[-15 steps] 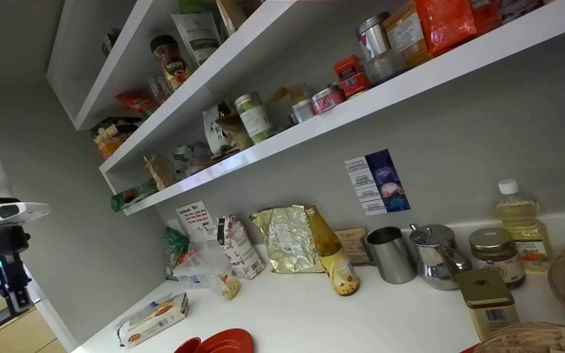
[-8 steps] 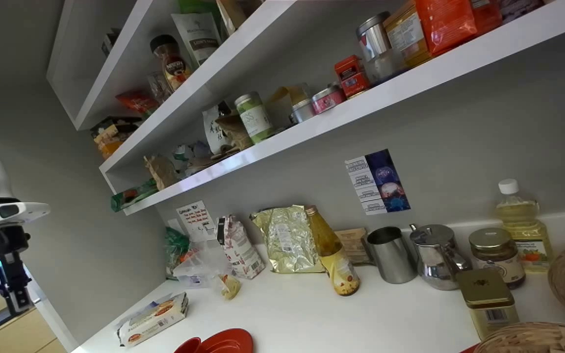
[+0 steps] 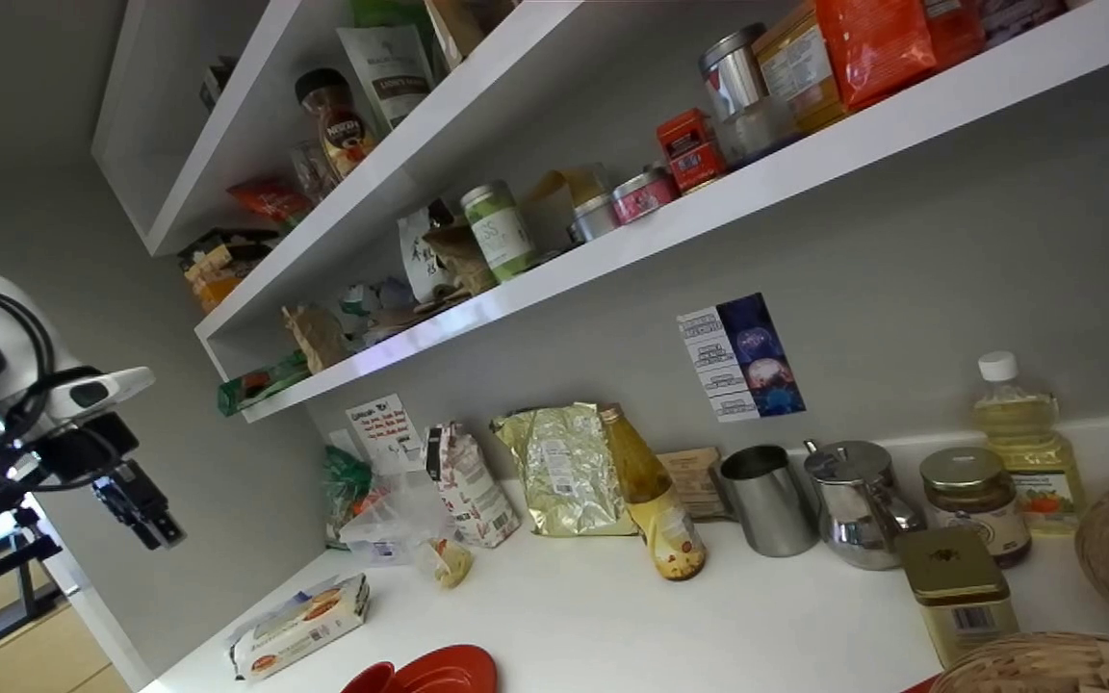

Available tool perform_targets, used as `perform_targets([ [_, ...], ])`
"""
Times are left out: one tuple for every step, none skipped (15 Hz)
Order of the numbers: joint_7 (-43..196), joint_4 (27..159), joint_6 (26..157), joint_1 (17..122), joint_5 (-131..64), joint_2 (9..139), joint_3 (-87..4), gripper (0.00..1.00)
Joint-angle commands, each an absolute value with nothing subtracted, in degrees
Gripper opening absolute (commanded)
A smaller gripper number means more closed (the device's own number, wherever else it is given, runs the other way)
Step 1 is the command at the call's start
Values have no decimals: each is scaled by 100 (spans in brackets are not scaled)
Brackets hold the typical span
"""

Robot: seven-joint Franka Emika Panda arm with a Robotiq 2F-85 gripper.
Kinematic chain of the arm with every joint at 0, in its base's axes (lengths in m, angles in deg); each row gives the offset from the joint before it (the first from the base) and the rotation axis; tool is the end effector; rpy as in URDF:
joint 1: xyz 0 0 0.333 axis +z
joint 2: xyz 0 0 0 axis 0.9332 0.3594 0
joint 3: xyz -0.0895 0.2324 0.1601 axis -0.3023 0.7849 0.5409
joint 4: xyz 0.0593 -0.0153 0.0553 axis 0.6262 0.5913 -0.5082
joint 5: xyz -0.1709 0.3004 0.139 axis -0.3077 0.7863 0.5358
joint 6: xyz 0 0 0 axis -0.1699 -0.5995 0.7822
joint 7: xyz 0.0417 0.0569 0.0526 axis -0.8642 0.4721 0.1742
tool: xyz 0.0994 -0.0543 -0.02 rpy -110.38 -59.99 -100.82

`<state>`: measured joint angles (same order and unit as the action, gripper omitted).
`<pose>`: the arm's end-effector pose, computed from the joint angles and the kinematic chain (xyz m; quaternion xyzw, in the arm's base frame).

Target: Take the cup off of the pot

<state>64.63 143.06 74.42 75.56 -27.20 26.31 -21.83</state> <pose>0.3576 0.1517 0.4585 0.9981 0.0196 0.0537 0.0237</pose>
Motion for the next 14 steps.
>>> perform_targets([
  [5934,14229,8336,7390,-3002,3518,-2016,100],
  [5760,14279,8521,7332,-3100,3758,-1998,100],
  [5606,14314,8648,7304,-3153,3992,-2008,100],
  [5433,14371,8766,7263,-3229,4227,-2023,100],
  [5273,14417,8853,7208,-3344,4446,-2057,100],
  [5135,14466,8952,7147,-3478,4670,-2113,100],
  [5021,14463,9001,7102,-3578,4873,-2184,100],
  [4949,14473,9047,7052,-3660,5046,-2286,100],
  [4863,14452,9086,7014,-3742,5213,-2387,100],
  [4808,14418,9122,6974,-3791,5366,-2515,100],
  [4763,14365,9163,6941,-3811,5513,-2658,100],
  [4734,14314,9200,6933,-3790,5631,-2776,100],
  [4593,14252,9243,6937,-3778,5727,-2877,100],
  [4507,14190,9335,6949,-3736,5846,-2965,100],
])
